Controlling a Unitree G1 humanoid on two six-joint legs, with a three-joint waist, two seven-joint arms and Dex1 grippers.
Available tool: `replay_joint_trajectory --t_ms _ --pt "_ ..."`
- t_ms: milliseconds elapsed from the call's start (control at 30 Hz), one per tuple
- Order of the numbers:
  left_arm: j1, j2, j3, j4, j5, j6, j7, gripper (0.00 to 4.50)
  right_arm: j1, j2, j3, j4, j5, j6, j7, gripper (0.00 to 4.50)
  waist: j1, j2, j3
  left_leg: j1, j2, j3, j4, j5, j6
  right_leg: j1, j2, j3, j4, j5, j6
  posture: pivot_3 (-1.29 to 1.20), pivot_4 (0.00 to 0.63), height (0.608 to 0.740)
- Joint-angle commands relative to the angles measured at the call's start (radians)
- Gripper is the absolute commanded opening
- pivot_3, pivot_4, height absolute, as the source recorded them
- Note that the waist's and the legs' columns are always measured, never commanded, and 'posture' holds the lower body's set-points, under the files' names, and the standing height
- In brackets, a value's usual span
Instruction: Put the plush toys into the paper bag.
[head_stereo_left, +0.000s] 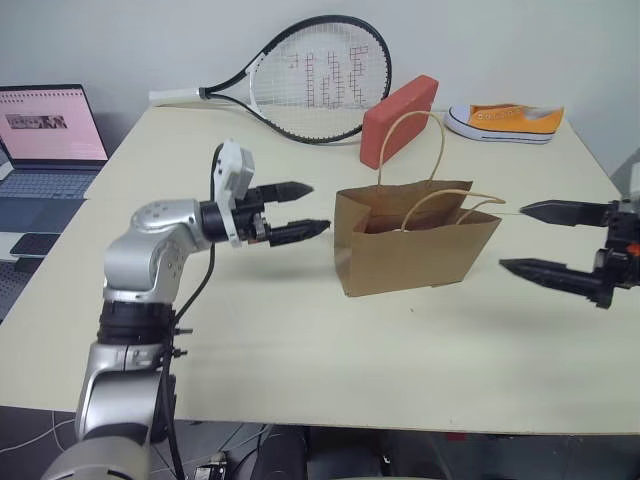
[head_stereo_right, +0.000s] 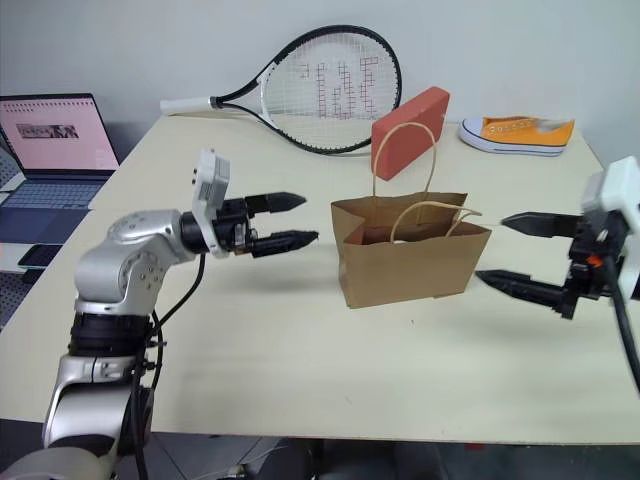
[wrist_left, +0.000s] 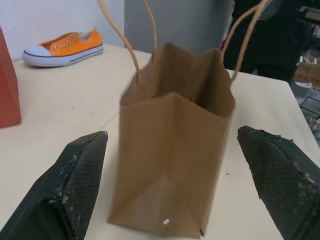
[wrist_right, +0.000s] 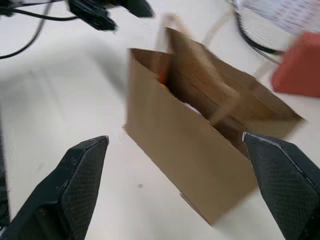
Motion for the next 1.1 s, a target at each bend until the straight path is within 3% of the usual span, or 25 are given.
replay_joint_trajectory --t_ms 33,233,800,1100 --pt "0.029 -0.009 -0.027 -0.055 0.016 -0.059 0.027 4.44 -0.006 0.037 0.040 -0.075 0.032 -0.017 -0.062 4.50 0.002 0.000 0.000 0.000 -0.001 0.000 0.001 0.000 0.000 0.000 0.000 0.000 0.000 0.000 0.000 0.00 0.150 0.740" --pt "-0.022 -0.108 -0.027 0.079 0.045 -0.133 0.123 4.44 -0.014 0.063 0.108 -0.103 0.038 -0.025 -0.092 4.50 0.012 0.000 0.000 -0.001 -0.001 0.000 0.003 0.000 0.000 0.001 -0.001 0.000 0.000 0.000 0.000 0.00 0.150 0.740" --pt "-0.319 -0.170 -0.082 0.584 0.113 -0.305 -0.090 4.44 -0.012 0.039 0.081 -0.112 0.110 0.000 -0.116 4.50 0.012 0.000 0.000 -0.001 -0.001 0.000 0.003 0.000 0.000 0.001 0.000 0.000 0.000 0.000 0.000 0.00 0.150 0.740" --pt "-0.328 -0.177 -0.104 0.583 0.106 -0.265 -0.217 4.44 0.007 0.017 0.039 -0.115 0.181 0.022 -0.145 4.50 0.003 0.000 0.000 -0.001 -0.001 -0.001 0.001 0.000 0.000 0.000 0.000 -0.001 0.000 0.000 0.000 0.00 0.150 0.740"
